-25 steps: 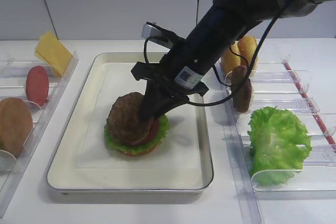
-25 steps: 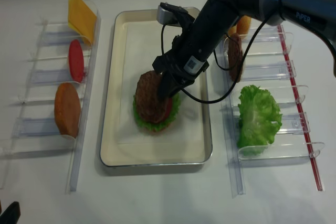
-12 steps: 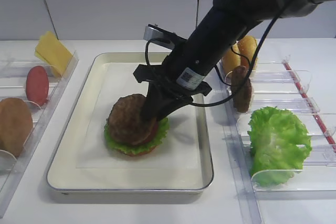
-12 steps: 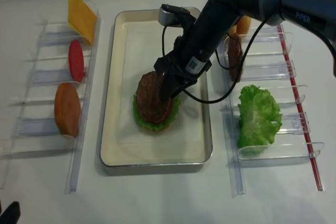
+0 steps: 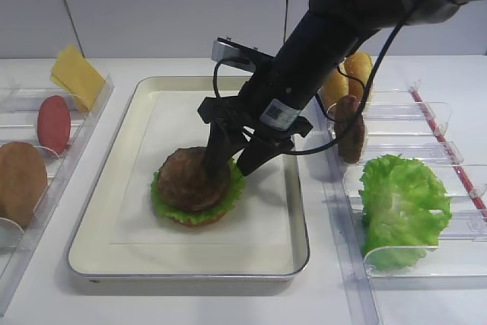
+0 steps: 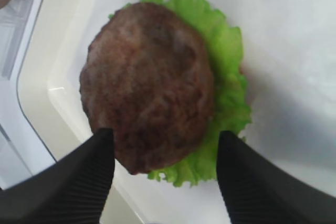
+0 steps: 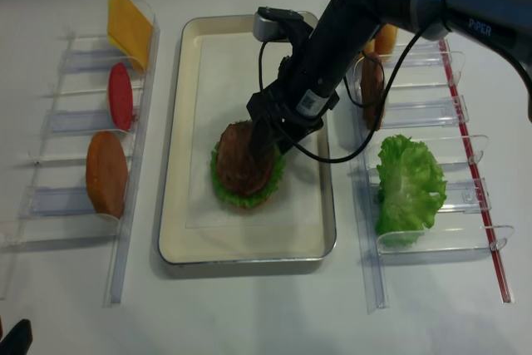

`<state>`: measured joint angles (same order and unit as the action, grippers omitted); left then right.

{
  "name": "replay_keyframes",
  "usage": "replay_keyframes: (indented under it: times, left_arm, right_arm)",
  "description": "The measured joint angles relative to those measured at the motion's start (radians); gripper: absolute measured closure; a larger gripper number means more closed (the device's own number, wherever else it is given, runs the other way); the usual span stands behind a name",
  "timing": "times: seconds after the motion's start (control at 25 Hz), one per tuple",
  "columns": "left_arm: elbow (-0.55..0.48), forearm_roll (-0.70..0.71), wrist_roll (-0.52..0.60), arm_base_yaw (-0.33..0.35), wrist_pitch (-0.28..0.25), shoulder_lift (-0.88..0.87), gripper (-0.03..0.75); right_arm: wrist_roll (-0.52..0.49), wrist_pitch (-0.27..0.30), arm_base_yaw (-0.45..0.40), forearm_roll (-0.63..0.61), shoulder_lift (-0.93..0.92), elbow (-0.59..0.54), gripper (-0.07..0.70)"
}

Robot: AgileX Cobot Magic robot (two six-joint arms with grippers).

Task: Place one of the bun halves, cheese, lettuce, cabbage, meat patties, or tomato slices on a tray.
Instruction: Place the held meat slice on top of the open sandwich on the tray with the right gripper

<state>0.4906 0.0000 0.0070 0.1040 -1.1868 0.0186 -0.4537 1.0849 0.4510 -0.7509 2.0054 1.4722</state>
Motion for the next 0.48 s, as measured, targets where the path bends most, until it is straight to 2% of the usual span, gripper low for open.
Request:
replay_keyframes:
  times: [0.36, 0.48]
  left_arm:
    - [0.000, 0.000, 0.000, 0.000, 0.000, 0.000, 0.483]
    - [0.000, 0.000, 0.000, 0.000, 0.000, 0.000, 0.483]
  right_arm:
    - [0.163, 0.118, 0.000, 0.156, 0.002, 0.164, 0.188]
    - [0.217, 0.125, 0.000, 0.201, 0.000, 0.208, 0.188]
